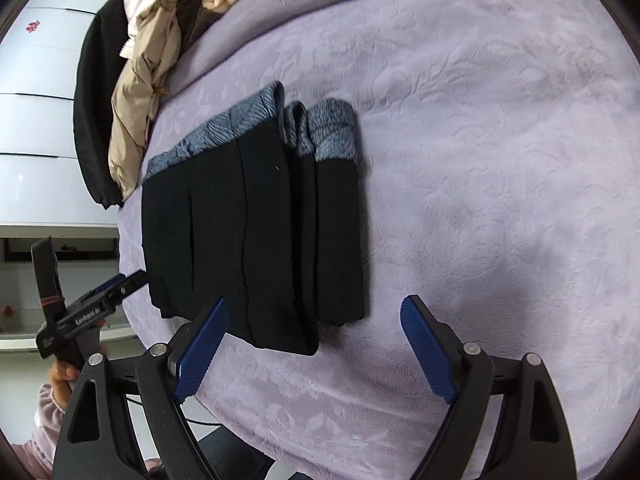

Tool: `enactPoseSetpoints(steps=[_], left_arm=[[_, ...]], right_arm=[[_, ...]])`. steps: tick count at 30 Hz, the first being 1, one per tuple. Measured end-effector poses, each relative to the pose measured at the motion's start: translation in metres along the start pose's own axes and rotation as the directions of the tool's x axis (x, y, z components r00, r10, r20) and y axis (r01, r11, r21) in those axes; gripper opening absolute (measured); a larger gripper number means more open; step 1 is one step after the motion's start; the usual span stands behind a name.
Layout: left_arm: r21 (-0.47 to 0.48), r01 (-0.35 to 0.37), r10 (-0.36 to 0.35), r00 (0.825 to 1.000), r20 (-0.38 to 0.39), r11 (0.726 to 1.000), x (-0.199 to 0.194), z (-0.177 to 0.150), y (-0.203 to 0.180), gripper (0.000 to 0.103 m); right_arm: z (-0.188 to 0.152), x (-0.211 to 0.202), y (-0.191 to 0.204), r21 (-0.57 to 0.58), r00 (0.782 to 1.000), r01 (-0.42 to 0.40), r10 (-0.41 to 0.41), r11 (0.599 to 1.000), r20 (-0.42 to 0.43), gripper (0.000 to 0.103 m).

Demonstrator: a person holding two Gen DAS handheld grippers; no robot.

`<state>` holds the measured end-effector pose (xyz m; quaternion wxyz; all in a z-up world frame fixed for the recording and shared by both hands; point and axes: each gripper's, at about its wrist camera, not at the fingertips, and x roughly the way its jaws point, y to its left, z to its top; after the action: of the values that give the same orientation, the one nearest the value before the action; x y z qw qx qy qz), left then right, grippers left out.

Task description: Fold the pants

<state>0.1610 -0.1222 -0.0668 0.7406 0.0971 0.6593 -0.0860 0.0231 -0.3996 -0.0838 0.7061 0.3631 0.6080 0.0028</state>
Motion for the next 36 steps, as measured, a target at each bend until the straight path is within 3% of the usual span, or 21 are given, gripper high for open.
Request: enactPoseSetpoints(steps=[6,13,16,24,28,36], left_arm=[[-0.013,0.03,-0.031,0.999,-0.009,0.999,0.012,0.013,0.008,0.103],[-0.004,0.112,-0.112,0.994,-0.004,0.994,0.02,0.027,0.019,0.103],[0.013,0.152,-0.152,0.988,-0.01,0.988,0.026,0.042,0.022,0.103],[0.076,0.326,-0.324,0.945,-0.045,0.942,0.047,0.06,0.023,0.103],[0.073,0.421,-0.416,0.906,-0.078,0.904,0.066,0.061,0.018,0.103],[0.039,0.502,-0.499,0.864,-0.069,0.864,0.079,0.06,0.017,0.103]], right_arm=[[0.007,0.012,-0.011,0.025,0.999,-0.035,0.036,0.999,-0.023,0.09],[0.018,0.019,-0.02,0.039,0.995,-0.095,0.096,0.995,-0.025,0.09],[0.024,0.026,-0.02,0.029,0.996,-0.082,0.083,0.996,-0.033,0.09],[0.04,0.038,-0.026,-0.017,0.99,-0.136,0.135,0.991,-0.036,0.09],[0.046,0.051,-0.029,-0.031,0.976,-0.21,0.207,0.977,-0.064,0.09],[0.058,0.073,-0.024,-0.021,0.953,-0.296,0.294,0.955,-0.076,0.09]])
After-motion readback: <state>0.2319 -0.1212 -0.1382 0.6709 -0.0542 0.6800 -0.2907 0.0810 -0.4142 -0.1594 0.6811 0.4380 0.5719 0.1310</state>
